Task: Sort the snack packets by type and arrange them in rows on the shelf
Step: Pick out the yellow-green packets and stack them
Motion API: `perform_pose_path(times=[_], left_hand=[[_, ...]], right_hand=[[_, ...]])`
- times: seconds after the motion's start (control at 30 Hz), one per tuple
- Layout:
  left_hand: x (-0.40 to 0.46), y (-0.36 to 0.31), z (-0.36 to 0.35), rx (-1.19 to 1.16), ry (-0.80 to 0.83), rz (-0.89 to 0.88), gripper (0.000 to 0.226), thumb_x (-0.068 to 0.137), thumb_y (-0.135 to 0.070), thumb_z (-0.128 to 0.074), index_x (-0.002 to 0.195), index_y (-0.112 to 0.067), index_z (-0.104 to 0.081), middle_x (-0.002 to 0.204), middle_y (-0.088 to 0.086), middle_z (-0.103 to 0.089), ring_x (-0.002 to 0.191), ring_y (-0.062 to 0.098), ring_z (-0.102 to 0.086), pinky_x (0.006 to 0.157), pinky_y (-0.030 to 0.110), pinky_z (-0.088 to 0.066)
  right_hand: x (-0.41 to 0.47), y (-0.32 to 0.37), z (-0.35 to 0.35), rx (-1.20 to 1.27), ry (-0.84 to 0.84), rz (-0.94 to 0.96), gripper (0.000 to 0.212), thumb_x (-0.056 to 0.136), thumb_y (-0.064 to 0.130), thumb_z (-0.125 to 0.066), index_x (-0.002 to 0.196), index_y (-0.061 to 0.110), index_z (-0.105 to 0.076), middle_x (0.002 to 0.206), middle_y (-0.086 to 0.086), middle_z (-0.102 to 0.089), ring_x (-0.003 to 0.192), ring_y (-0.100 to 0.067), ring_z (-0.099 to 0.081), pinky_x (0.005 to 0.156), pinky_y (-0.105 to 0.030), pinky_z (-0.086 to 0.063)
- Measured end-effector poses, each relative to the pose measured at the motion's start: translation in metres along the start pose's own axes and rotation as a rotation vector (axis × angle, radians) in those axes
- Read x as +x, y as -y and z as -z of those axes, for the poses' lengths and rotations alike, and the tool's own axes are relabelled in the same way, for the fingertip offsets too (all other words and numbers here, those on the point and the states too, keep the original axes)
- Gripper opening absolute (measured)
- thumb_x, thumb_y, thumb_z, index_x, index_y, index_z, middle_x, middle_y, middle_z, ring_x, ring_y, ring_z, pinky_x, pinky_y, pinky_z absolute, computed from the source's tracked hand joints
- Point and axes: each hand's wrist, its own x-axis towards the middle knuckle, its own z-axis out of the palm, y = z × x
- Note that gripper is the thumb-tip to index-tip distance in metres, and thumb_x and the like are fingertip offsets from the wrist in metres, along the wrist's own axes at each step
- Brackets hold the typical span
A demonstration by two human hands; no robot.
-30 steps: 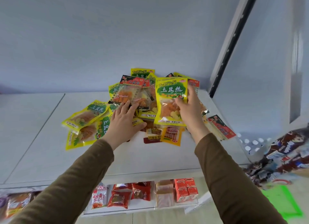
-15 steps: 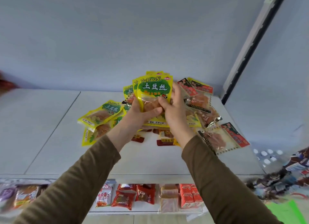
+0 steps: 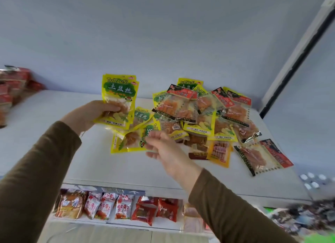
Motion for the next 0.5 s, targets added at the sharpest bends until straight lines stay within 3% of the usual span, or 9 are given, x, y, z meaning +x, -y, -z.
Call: perform_pose_path(times=[0.07, 0.17, 0.27, 0.37, 0.43, 0.5], left_hand=[[0.009, 0.005, 0.007, 0.007, 0.069, 0.092, 0.035, 0.083, -0.015, -0.068, 0.113, 0.004, -0.071, 0.092, 0.011, -0.079, 0.068, 0.017, -0.075, 0.067, 0.026, -0.063], [0.020, 0.012, 0.009, 0.067, 0.107, 0.162, 0.045, 0.077, -0.025, -0.072, 0.112, 0.003, -0.073, 0.093, 0.011, -0.079, 0.068, 0.016, -0.074, 0.068, 0.025, -0.062], [0.027, 0.014, 0.009, 0.214, 0.162, 0.189, 0.038, 0.085, -0.029, -0.071, 0.111, -0.001, -0.077, 0.091, 0.011, -0.078, 0.066, 0.016, -0.072, 0.068, 0.025, -0.058], [0.027, 0.016, 0.006, 0.258, 0.259, 0.165, 0.027, 0.092, -0.015, -0.065, 0.114, -0.005, -0.077, 0.103, 0.013, -0.076, 0.076, 0.019, -0.071, 0.073, 0.028, -0.058], [0.022, 0.019, 0.003, 0.287, 0.318, 0.142, 0.029, 0.088, -0.011, -0.069, 0.115, -0.002, -0.074, 0.112, 0.017, -0.075, 0.088, 0.026, -0.070, 0.077, 0.032, -0.058], [0.018, 0.025, 0.001, 0.258, 0.315, 0.125, 0.039, 0.084, -0.007, -0.073, 0.121, 0.001, -0.067, 0.117, 0.021, -0.072, 0.095, 0.032, -0.068, 0.079, 0.037, -0.059]], right_hand=[[-0.007, -0.011, -0.011, 0.119, 0.004, -0.108, 0.031, 0.097, 0.015, -0.066, 0.123, 0.010, -0.052, 0.115, -0.007, -0.058, 0.106, -0.021, -0.060, 0.084, -0.033, -0.053], [-0.015, -0.024, -0.019, 0.258, 0.034, -0.234, 0.024, 0.099, 0.019, -0.063, 0.119, 0.008, -0.055, 0.115, -0.009, -0.059, 0.109, -0.023, -0.061, 0.092, -0.038, -0.051], [-0.015, -0.028, -0.025, 0.323, 0.029, -0.292, 0.027, 0.101, 0.022, -0.059, 0.123, 0.007, -0.055, 0.132, -0.016, -0.058, 0.121, -0.027, -0.060, 0.103, -0.040, -0.049], [-0.006, -0.024, -0.031, 0.406, -0.046, -0.277, 0.024, 0.100, 0.020, -0.059, 0.120, 0.007, -0.059, 0.134, -0.020, -0.057, 0.133, -0.035, -0.054, 0.104, -0.040, -0.047], [0.001, -0.024, -0.037, 0.446, -0.085, -0.247, 0.015, 0.099, 0.018, -0.061, 0.111, 0.011, -0.061, 0.129, -0.018, -0.059, 0.125, -0.034, -0.060, 0.098, -0.039, -0.049], [0.008, -0.025, -0.043, 0.454, -0.108, -0.225, 0.014, 0.098, 0.017, -0.062, 0.111, 0.012, -0.062, 0.108, -0.011, -0.060, 0.096, -0.023, -0.063, 0.081, -0.034, -0.050]])
